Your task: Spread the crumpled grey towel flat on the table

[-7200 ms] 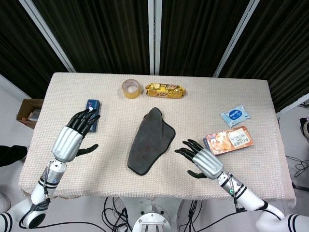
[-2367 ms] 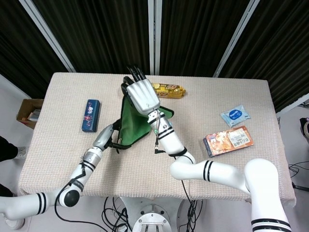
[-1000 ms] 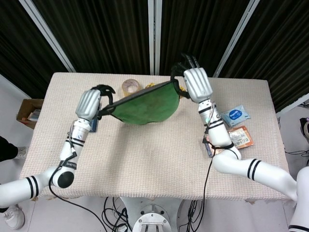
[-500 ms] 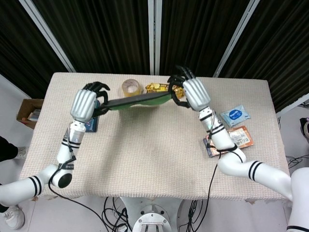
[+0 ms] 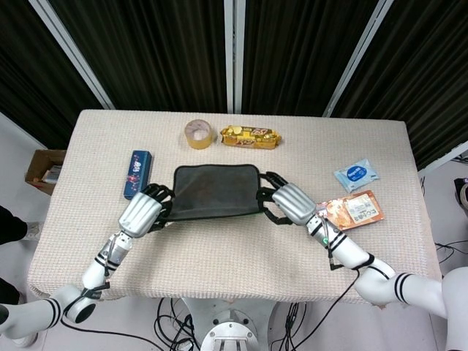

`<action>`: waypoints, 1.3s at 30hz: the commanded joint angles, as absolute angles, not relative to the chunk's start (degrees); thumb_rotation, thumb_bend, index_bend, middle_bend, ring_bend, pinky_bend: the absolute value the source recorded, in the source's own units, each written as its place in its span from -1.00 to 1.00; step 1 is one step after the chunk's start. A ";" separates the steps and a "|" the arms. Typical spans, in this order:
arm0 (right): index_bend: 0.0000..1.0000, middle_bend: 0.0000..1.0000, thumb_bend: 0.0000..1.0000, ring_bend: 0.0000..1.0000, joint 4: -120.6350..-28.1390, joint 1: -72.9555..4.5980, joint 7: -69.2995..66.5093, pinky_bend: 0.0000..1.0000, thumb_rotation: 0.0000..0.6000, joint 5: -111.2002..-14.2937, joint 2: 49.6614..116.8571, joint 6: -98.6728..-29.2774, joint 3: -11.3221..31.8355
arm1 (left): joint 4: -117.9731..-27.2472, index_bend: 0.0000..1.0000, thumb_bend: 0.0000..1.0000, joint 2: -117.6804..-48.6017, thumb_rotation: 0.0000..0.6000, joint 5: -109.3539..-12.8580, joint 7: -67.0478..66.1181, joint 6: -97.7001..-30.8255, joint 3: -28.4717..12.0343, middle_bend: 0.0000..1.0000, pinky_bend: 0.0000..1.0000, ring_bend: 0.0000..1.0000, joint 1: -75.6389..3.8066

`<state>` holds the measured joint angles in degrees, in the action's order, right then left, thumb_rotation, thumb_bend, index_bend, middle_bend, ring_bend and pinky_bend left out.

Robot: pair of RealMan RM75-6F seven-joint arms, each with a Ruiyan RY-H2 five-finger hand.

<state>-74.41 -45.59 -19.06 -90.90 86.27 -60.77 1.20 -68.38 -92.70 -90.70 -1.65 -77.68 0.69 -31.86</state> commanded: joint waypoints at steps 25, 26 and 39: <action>0.45 -0.34 -0.05 -1.00 -78.30 -42.12 -12.50 -1.00 1.00 -95.93 84.93 -58.23 -4.97 | -71.91 0.22 -0.25 -92.79 1.00 -93.18 -16.24 -73.59 5.13 -0.40 -0.47 -0.50 -26.87; 0.45 -0.35 -0.05 -1.00 -78.08 -42.15 -12.01 -1.00 1.00 -96.11 85.29 -58.02 -5.08 | -71.91 0.21 -0.26 -92.79 1.00 -93.12 -16.61 -73.25 5.20 -0.41 -0.48 -0.51 -26.83; 0.19 -0.45 -0.34 -1.00 -79.00 -41.08 -6.12 -1.00 1.00 -96.84 85.70 -56.98 -6.46 | -81.83 -0.43 -0.76 -89.39 1.00 -85.64 -29.48 -65.00 4.36 -0.72 -0.57 -0.70 -26.30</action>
